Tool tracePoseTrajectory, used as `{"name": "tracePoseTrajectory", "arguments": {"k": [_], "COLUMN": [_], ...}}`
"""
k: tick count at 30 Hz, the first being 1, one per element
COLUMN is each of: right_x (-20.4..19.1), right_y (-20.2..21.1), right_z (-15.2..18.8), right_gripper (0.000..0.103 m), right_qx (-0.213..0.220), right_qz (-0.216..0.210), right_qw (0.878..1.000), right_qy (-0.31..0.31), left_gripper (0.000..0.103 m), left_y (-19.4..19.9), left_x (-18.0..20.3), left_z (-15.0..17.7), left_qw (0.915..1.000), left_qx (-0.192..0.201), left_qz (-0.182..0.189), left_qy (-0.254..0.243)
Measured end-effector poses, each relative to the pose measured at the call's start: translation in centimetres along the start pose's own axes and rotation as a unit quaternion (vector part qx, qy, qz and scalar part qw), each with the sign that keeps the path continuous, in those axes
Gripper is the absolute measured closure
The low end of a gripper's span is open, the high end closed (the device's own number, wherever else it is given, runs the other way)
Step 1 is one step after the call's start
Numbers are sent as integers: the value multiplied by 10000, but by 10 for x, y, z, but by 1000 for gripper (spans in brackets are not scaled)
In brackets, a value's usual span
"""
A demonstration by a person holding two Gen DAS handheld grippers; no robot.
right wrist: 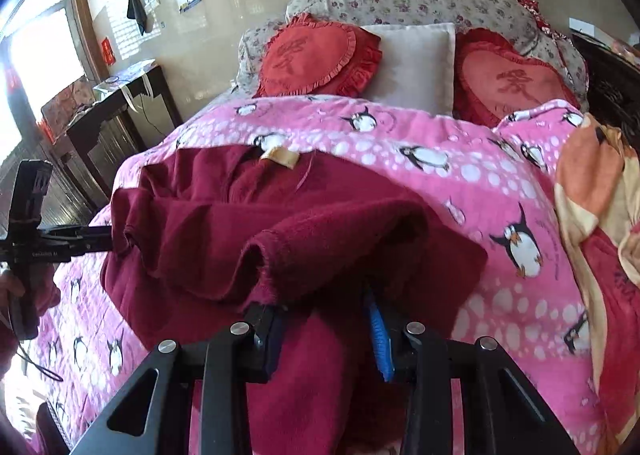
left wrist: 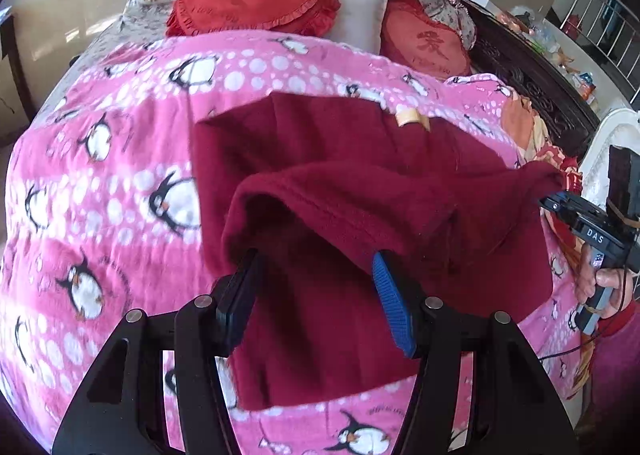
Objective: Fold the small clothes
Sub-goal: 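Release the folded hem with both tools and pull them back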
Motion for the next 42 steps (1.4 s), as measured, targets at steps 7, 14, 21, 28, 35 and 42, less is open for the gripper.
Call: {"name": "tracePoseTrajectory", "arguments": {"k": [7,14,21,28,35,42], "right_x": [56,52,28,54,36,-6], "right_y": [-36,-4,-23,-80,-40,-4], "right_z": [-40,-27,-35,-34,-39,4], "right_gripper": [68,51,58,62,61,61], "right_qx": [-26,211,215,-253,-56,-198], "right_qz": [480,829,754,1077,1037,884], "right_qw": [9901,9938,9965,9916,9923,9957], "right_qy": [-1316,-704,-291,-664,-670,-179], "left_gripper": [46,46,46,40,39,39], "left_y": [2,14,-15,-53,-32,-2], "left_x": [-36,-51,-44,-79,-74,-61], "left_z": [-68,-53,-48,-53,-45,-27], "left_qw": [9908,9927,9942,9861,9863,9875], "left_qx": [626,629,387,76,126,266], "left_qz": [-29,-273,-626,-988,-1143,-1374], "left_qy": [1203,990,784,1331,1179,728]}}
Point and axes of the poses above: each gripper's, at about its wrist camera, not at the fingertips, and y roughly against the way its jaws point, x to its right, z to its underside, the point moved 9 cm from there along -y, roughly the way its jaws point, and after that the axes turned 1 degree about z, right-handed, at the moved point
